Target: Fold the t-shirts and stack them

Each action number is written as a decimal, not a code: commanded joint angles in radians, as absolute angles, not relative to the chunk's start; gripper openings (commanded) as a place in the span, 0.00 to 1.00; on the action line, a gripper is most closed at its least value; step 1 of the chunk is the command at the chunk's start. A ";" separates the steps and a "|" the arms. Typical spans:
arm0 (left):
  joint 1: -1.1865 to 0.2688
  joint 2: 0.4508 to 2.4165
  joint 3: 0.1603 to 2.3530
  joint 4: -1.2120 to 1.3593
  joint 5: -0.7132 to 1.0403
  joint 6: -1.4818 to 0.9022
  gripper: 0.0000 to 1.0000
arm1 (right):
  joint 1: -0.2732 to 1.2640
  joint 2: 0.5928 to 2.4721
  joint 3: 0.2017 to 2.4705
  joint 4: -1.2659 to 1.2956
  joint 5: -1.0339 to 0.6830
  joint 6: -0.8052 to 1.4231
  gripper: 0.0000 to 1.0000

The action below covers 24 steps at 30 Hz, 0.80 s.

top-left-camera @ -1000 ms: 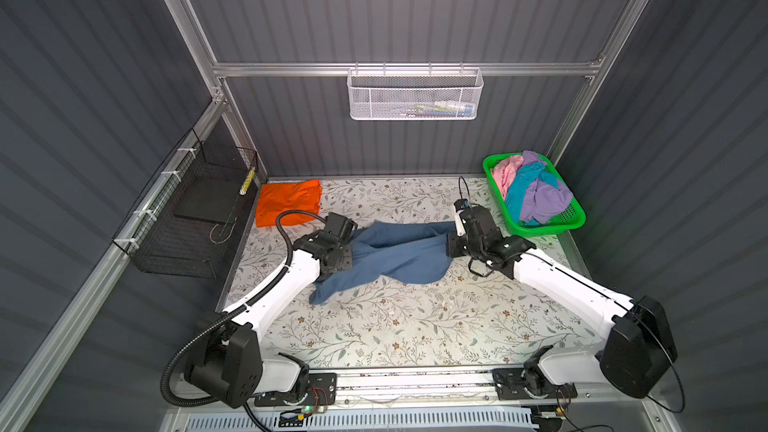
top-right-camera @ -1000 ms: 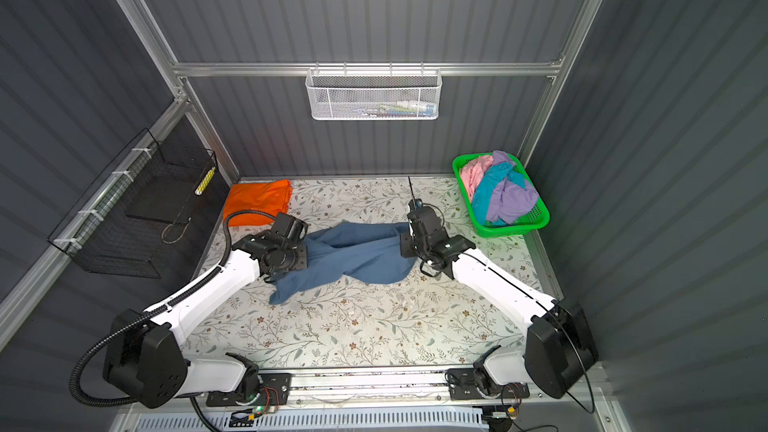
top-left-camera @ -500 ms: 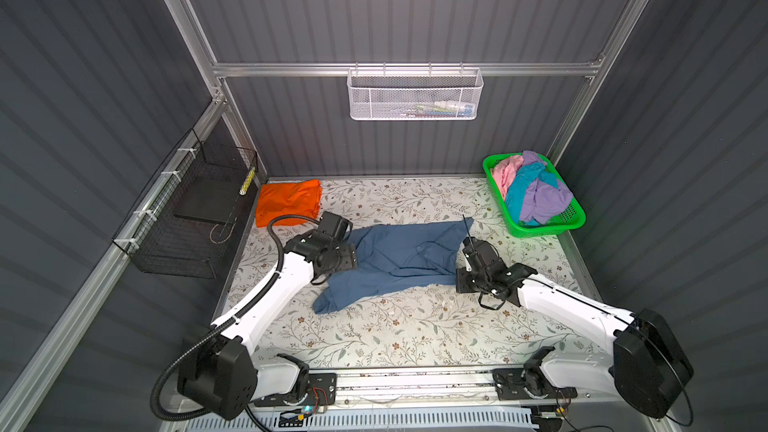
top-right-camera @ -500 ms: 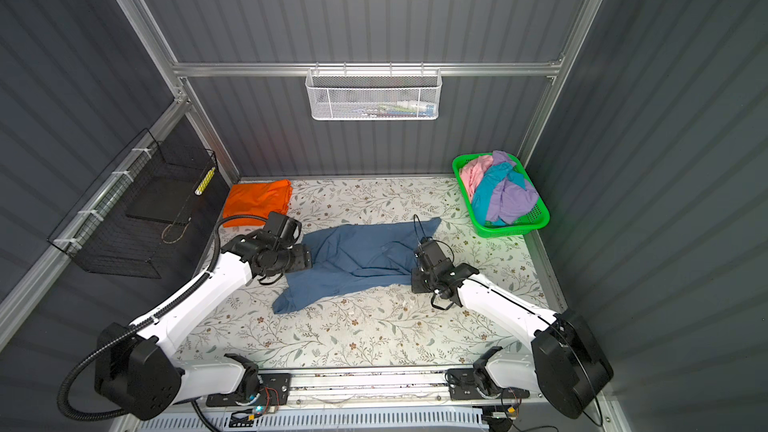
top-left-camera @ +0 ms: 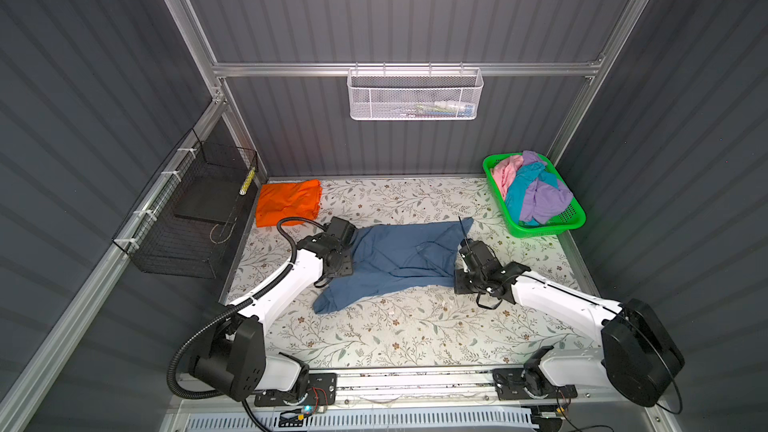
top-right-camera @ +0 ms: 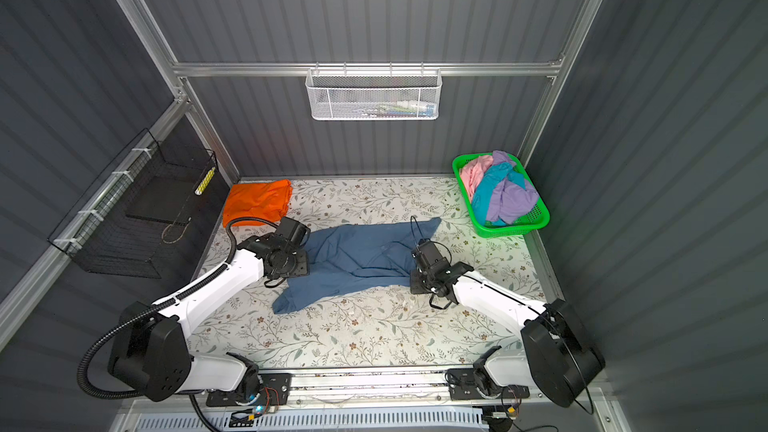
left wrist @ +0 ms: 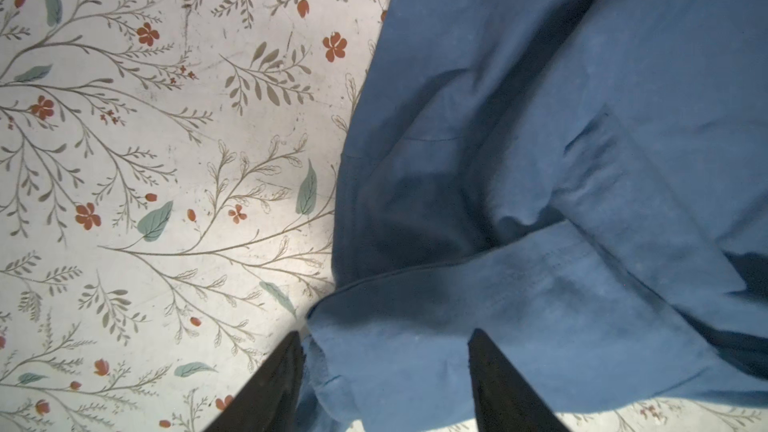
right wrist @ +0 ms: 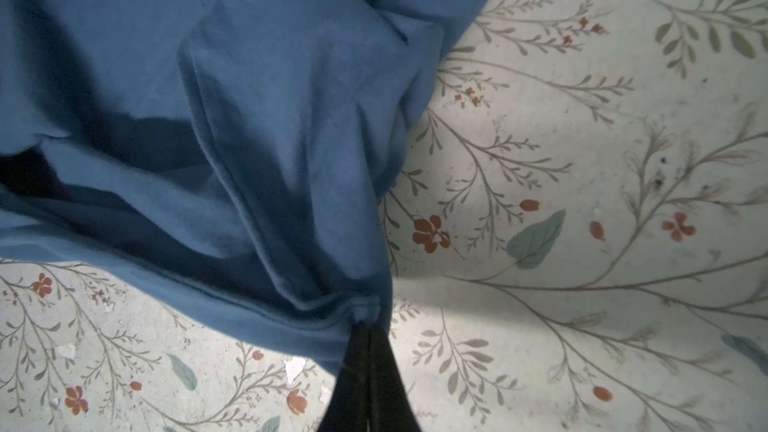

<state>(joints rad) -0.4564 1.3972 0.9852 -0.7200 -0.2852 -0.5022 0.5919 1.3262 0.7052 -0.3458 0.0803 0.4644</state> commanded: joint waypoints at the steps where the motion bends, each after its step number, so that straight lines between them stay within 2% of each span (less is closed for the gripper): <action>1: -0.447 1.404 0.945 -0.655 -0.270 -0.482 0.64 | 0.595 1.330 0.739 -0.361 0.085 0.454 0.00; 6: -0.423 1.410 0.913 -0.631 -0.279 -0.470 0.68 | 0.596 1.341 0.752 -0.368 0.086 0.454 0.00; 13: -0.378 1.431 0.891 -0.580 -0.275 -0.459 0.67 | 0.596 1.354 0.756 -0.369 0.072 0.473 0.00; 14: -0.377 1.437 0.889 -0.568 -0.266 -0.463 0.61 | 0.595 1.356 0.759 -0.372 0.074 0.474 0.00; 17: -0.377 1.447 0.891 -0.542 -0.235 -0.474 0.26 | 0.595 1.356 0.764 -0.379 0.075 0.474 0.00; 20: -0.377 1.449 0.912 -0.554 -0.230 -0.480 0.00 | 0.595 1.354 0.763 -0.382 0.079 0.474 0.00; 24: -0.377 1.415 0.944 -0.595 -0.235 -0.478 0.00 | 0.595 1.364 0.767 -0.379 0.074 0.480 0.00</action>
